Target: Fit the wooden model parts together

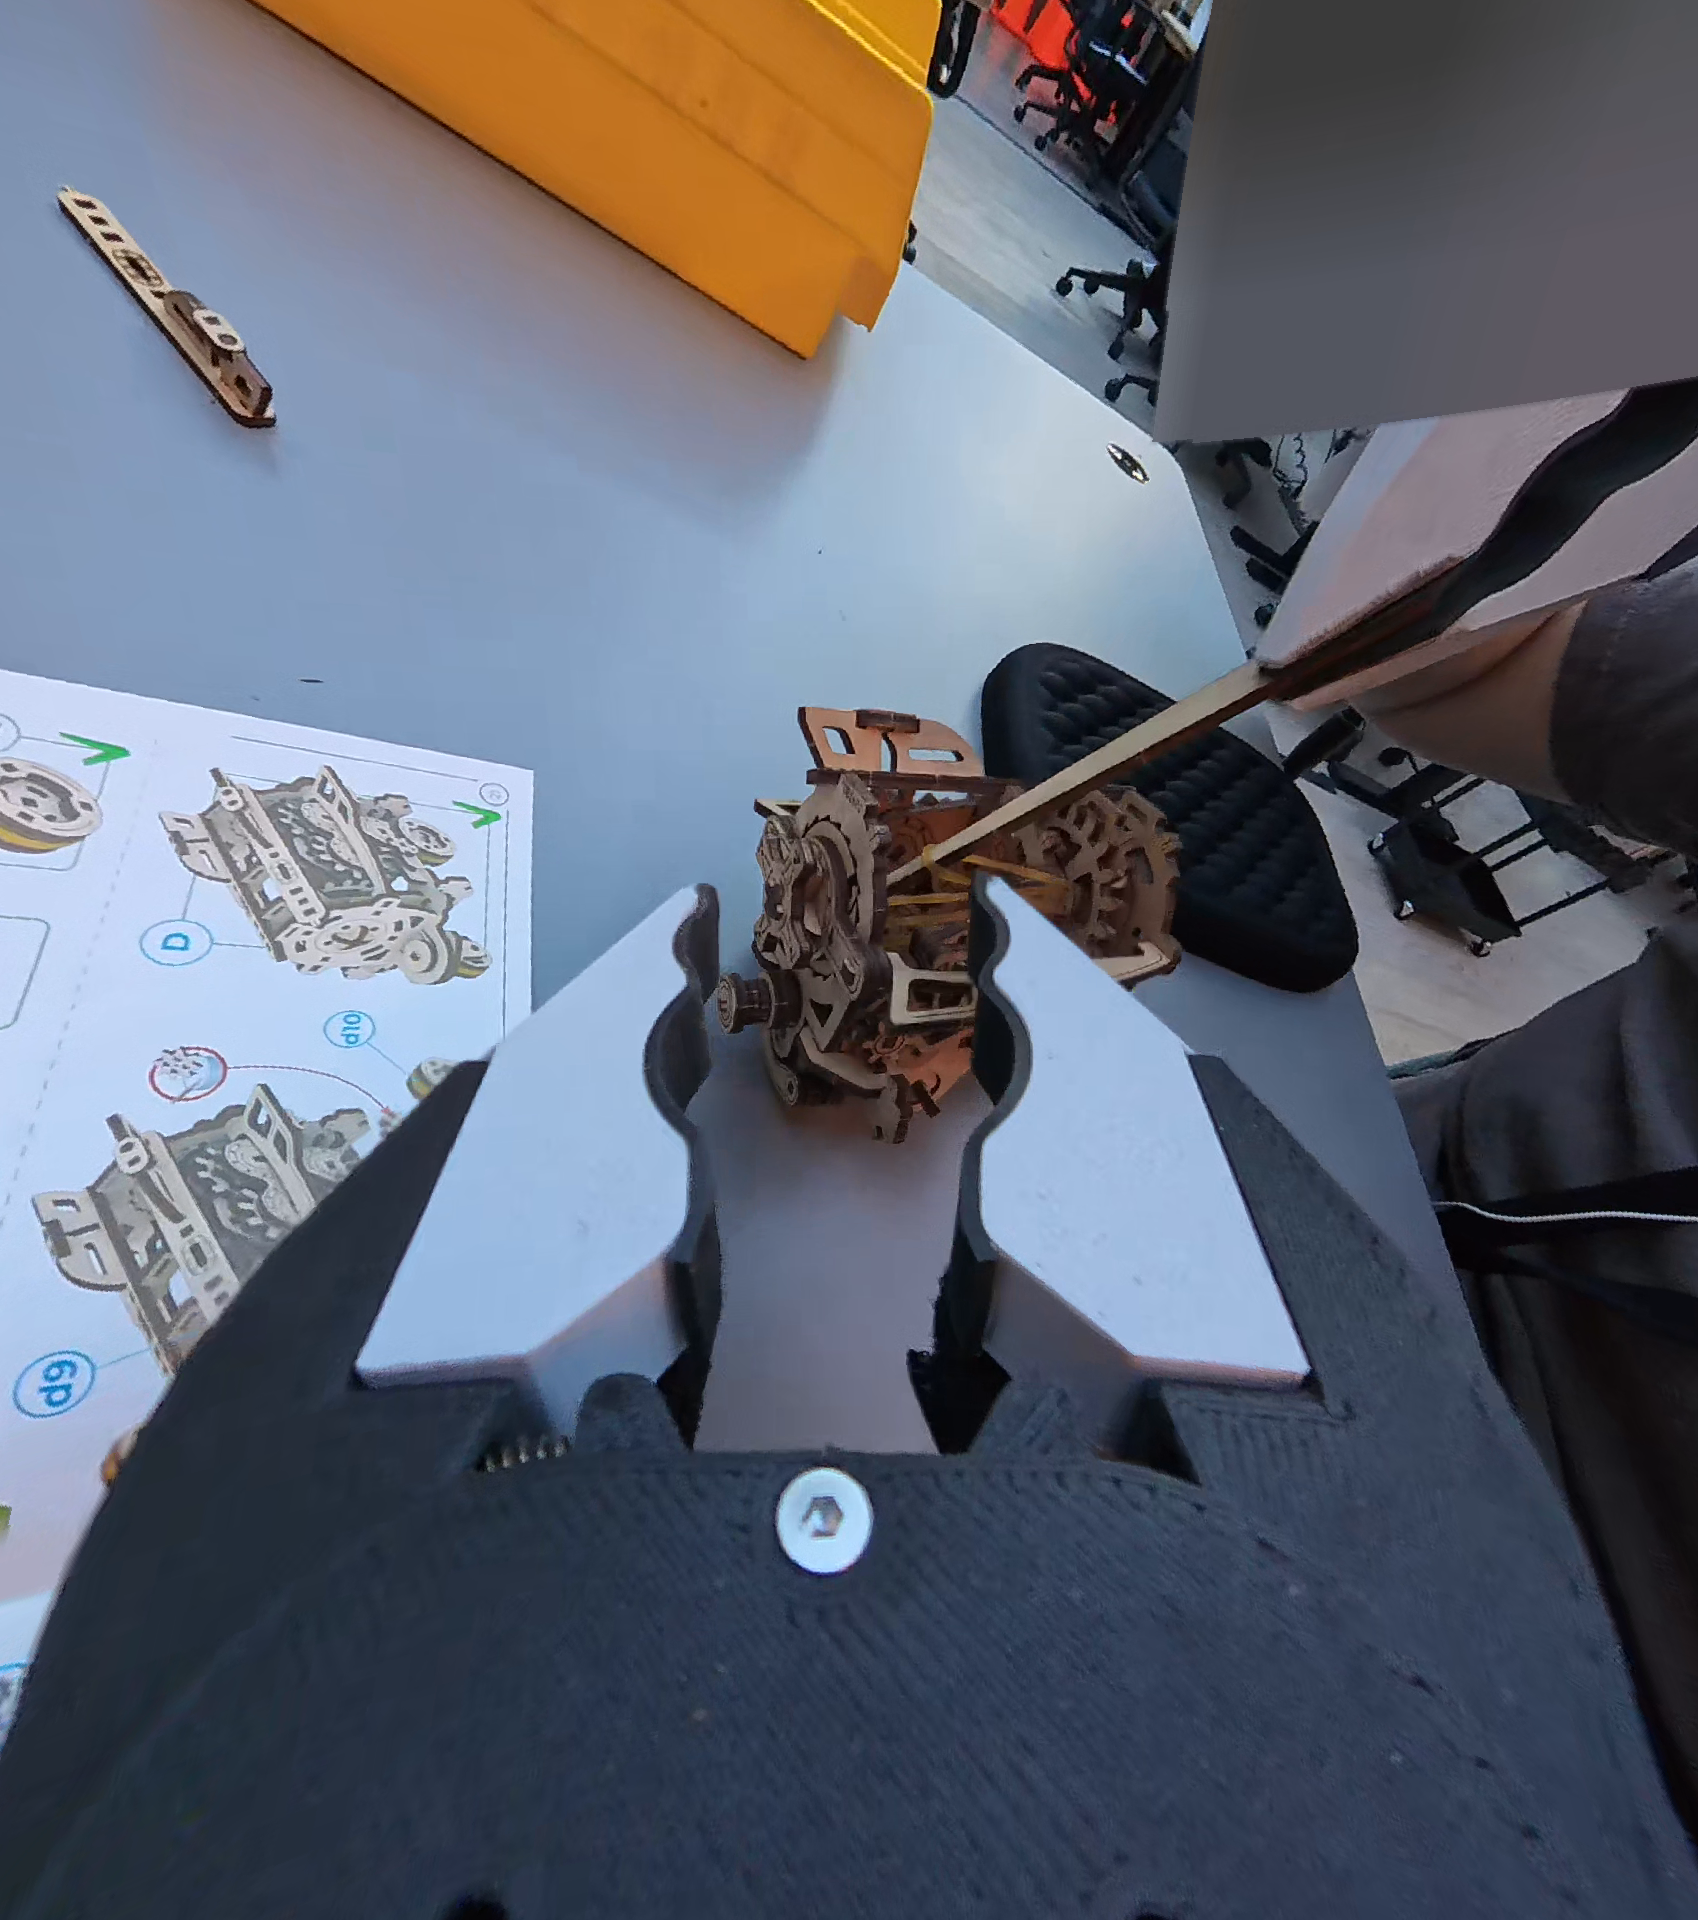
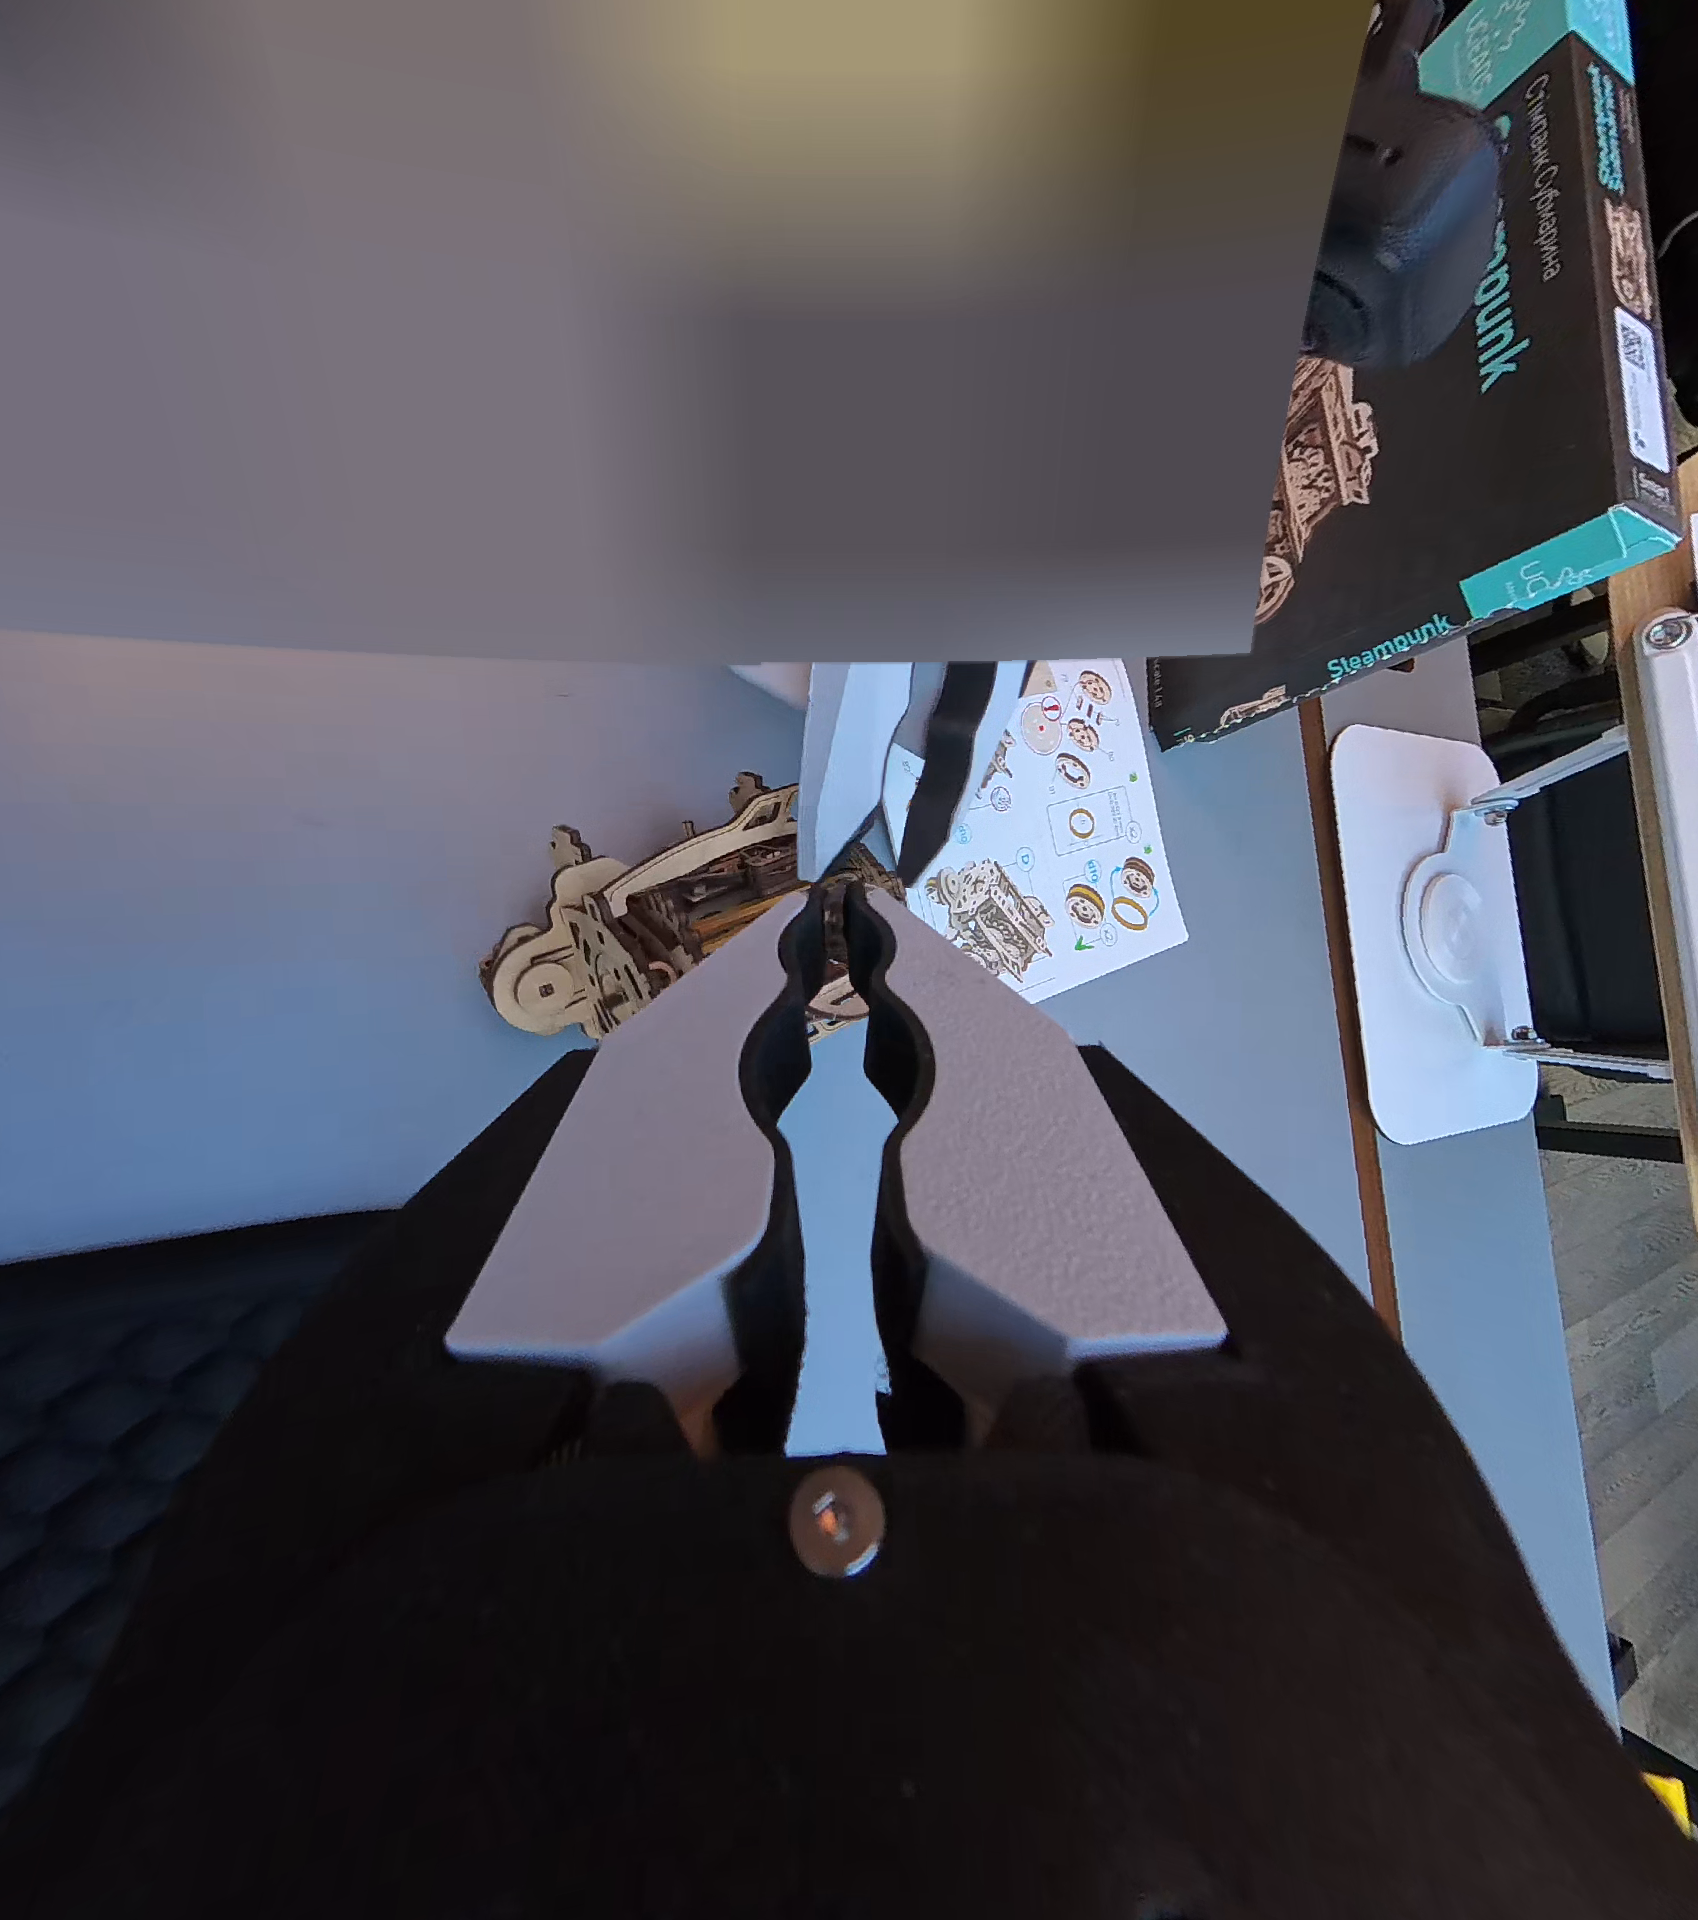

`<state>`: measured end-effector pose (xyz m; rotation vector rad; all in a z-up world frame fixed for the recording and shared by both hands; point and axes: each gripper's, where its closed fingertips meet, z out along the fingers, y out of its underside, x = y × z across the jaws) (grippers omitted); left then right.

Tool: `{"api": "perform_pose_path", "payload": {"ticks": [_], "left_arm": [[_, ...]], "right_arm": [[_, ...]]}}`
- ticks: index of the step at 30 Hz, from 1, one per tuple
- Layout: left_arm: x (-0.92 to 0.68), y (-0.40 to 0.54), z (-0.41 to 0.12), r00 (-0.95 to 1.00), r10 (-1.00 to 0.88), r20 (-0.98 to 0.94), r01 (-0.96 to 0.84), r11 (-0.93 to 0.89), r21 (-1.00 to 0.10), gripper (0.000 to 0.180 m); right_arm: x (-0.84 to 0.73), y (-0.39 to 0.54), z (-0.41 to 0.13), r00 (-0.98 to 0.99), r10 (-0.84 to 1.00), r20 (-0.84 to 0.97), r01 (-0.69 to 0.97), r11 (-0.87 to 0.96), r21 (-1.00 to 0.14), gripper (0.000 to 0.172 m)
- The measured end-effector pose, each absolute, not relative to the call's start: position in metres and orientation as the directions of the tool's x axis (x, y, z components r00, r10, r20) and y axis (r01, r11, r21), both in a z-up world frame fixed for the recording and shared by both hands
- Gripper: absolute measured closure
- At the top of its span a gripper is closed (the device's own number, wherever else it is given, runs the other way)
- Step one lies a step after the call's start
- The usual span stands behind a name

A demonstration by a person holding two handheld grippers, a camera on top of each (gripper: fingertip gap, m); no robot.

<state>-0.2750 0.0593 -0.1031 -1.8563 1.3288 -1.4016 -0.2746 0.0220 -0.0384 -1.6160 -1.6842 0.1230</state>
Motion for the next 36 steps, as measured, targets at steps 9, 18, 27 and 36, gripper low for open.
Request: {"api": "perform_pose_path", "payload": {"ticks": [9, 18, 27, 36], "left_arm": [[-0.268, 0.06, -0.108, 0.147, -0.861, 0.487, -0.386, -0.503, -0.773, 0.131], [-0.272, 0.055, -0.106, 0.089, -0.844, 0.528, -0.39, -0.517, -0.762, 0.146], [-0.276, 0.054, -0.108, 0.08, -0.865, 0.495, -0.424, -0.479, -0.769, 0.151], [-0.279, 0.051, -0.108, 0.068, -0.86, 0.506, -0.452, -0.478, -0.753, 0.151]], "right_arm": [[-0.274, 0.023, -0.04, 0.109, 0.874, 0.473, 0.818, 0.192, -0.543, 0.171], [-0.275, 0.022, -0.04, 0.105, 0.877, 0.468, 0.813, 0.195, -0.548, 0.171], [-0.275, 0.021, -0.04, 0.104, 0.878, 0.467, 0.816, 0.194, -0.545, 0.171], [-0.273, 0.021, -0.04, 0.107, 0.889, 0.445, 0.812, 0.18, -0.555, 0.171]]}}
